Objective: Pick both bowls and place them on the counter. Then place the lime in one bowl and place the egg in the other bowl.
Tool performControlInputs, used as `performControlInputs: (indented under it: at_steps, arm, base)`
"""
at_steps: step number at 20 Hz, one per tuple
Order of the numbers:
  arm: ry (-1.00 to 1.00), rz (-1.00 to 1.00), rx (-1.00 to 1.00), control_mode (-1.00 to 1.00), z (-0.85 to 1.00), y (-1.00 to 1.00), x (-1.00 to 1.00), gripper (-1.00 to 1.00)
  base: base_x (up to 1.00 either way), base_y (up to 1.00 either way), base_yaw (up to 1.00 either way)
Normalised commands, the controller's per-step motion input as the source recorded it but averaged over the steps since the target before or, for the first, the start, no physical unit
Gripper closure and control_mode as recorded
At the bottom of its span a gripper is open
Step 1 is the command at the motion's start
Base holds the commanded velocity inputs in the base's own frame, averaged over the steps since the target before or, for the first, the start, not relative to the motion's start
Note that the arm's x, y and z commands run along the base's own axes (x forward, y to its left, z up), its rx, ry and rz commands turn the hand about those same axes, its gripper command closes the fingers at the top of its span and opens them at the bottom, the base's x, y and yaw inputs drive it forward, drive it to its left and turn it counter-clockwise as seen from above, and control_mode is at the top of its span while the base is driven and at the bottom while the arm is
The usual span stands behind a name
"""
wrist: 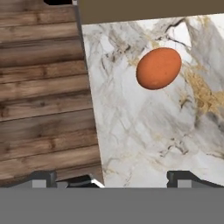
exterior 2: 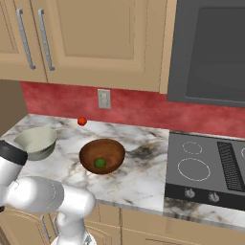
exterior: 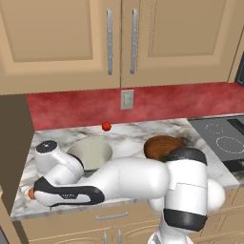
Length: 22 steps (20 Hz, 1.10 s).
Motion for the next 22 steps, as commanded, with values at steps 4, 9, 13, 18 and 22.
performControlInputs:
  at_steps: [4, 9, 13, 18, 22]
  arm:
    - [0.0, 0.05, 0.0, -1.0, -0.02, 0.15, 0.22, -1.0]
    - [0.03, 0.04, 0.0, -1.0, -0.04, 0.2, 0.32, -1.0]
    - [0.05, 0.07, 0.0, -1.0, -0.09, 0.25, 0.18, -1.0]
    - [0.06, 0.07, 0.0, -1.0, -0.07, 0.22, 0.07, -1.0]
    - [0.01, 0.02, 0.0, -1.0, -0.12, 0.06, 0.0, -1.0]
  base:
    - [0.0, 0.0, 0.0]
    - [0.0, 0.0, 0.0]
    - [0.0, 0.0, 0.0]
    - [0.0, 0.0, 0.0]
    - [0.0, 0.0, 0.0]
